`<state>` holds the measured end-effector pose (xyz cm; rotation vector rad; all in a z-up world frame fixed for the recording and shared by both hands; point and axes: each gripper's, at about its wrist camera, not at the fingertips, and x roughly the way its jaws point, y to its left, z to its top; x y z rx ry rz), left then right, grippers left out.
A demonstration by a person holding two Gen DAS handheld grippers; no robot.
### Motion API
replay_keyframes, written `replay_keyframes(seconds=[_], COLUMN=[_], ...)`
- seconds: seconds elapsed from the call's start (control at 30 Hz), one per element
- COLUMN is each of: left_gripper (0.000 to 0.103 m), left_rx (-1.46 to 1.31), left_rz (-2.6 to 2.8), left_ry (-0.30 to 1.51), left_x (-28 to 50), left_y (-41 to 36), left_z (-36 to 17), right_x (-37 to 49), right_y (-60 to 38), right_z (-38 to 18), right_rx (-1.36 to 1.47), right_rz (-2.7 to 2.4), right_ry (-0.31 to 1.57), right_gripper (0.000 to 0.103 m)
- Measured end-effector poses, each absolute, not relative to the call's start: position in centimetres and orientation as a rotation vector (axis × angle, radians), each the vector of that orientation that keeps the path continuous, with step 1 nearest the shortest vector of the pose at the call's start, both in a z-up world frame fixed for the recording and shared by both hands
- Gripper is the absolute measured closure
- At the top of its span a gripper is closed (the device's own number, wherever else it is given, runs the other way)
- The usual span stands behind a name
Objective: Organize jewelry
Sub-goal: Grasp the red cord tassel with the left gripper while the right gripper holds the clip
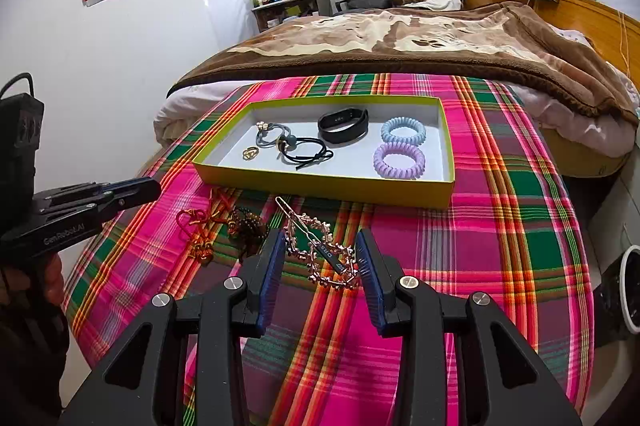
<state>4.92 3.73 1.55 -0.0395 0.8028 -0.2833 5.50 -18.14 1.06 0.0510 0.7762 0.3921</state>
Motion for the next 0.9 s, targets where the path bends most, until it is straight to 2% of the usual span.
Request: replay_keyframes(seconds=[0.13, 0.17, 0.2, 0.23, 0.27, 0.47, 0.67, 0.73, 0.87, 0.9], left_gripper=[0.088, 0.075, 0.057, 0.051, 0.049, 0.049, 0.049, 0.055, 0.087, 0.087], left_rx=[-0.054, -0.059, -0.066, -0.064, -0.059, -0.025, 0.074, 0.078, 0.087, 0.061], left_rz=[-0.276, -0.281, -0.291, -0.295, -0.295, -0.25, -0.158, -0.148, -0.139, -0.148], left_ry=[0.874, 0.883, 0.897, 0.903, 0.906, 0.96, 0.927, 0.926, 0.923, 0.928], left_x=[5.3, 5.3, 5.3, 5.3, 5.2, 6.1, 5.8, 5.8, 5.8, 5.8], left_y=[3.8, 3.7, 3.5, 3.3, 2.9, 1.2, -0.1, -0.2, 0.2, 0.6], left_z=[-0.5, -0.9, -1.3, -1.6, -1.8, -3.8, -4.2, -4.1, -3.9, -3.8], right_x=[5.5, 5.5, 5.5, 5.5, 5.6, 5.8, 6.1, 6.1, 6.0, 6.0], right_y=[-18.1, -18.2, -18.2, -18.3, -18.3, -18.3, -18.5, -18.5, -18.4, -18.5], right_z=[0.8, 0.8, 0.7, 0.6, 0.5, 0.1, -0.1, -0.1, -0.1, -0.1], right_rx=[0.054, 0.055, 0.056, 0.056, 0.057, 0.06, 0.067, 0.068, 0.064, 0.064], right_rz=[0.396, 0.395, 0.394, 0.393, 0.393, 0.39, 0.386, 0.387, 0.39, 0.39], right_ry=[0.78, 0.781, 0.782, 0.784, 0.787, 0.797, 0.798, 0.798, 0.799, 0.799], right_gripper=[0.065, 0.065, 0.065, 0.065, 0.065, 0.065, 0.065, 0.065, 0.065, 0.065])
